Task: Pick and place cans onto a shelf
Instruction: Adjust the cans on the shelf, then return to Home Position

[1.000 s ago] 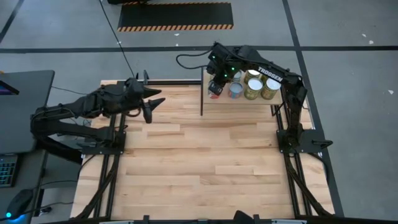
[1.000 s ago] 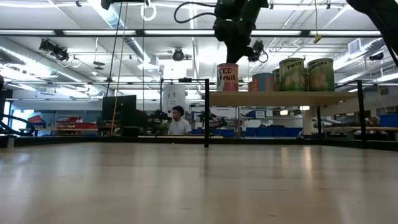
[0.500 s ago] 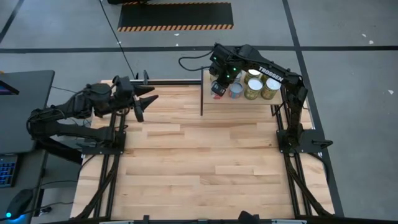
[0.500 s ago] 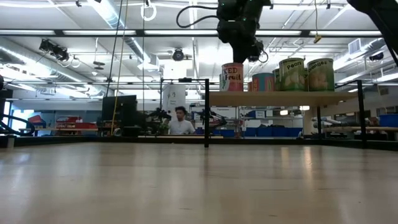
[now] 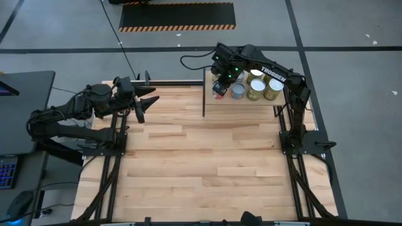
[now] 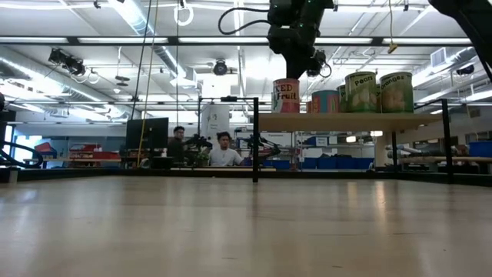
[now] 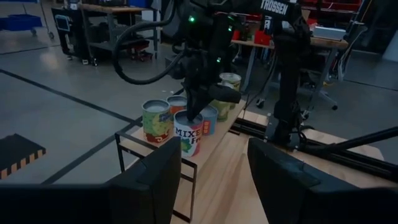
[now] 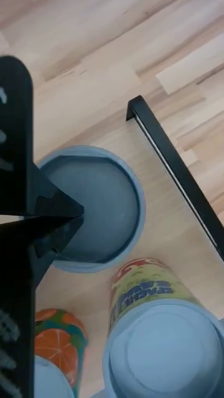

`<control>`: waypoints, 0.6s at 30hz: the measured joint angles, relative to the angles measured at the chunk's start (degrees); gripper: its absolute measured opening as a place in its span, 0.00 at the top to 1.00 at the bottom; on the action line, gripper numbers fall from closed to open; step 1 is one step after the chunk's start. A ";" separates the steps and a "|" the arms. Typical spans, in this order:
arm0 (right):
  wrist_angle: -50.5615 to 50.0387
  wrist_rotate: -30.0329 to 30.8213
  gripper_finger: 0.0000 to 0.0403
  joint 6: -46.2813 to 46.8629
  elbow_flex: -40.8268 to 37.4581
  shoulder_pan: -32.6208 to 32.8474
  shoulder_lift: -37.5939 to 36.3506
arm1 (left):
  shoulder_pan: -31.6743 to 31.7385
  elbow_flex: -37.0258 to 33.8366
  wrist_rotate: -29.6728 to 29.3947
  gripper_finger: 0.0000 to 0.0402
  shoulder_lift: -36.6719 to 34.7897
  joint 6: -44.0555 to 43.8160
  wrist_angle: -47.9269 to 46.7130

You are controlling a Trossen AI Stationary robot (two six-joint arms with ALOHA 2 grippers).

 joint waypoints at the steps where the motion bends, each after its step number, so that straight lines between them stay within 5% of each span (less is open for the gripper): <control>1: 0.02 0.01 0.99 -0.02 0.00 -0.02 0.00 | 0.00 0.00 0.00 0.52 -0.06 -0.04 0.02; 9: 3.50 -2.75 0.99 -0.69 5.20 0.61 -3.83 | 0.03 0.00 -1.75 0.52 -0.08 -2.83 -1.43; 18: 30.51 -7.09 0.99 -3.50 -5.22 11.01 -17.52 | 0.47 0.00 8.06 0.72 -0.86 -3.77 -3.08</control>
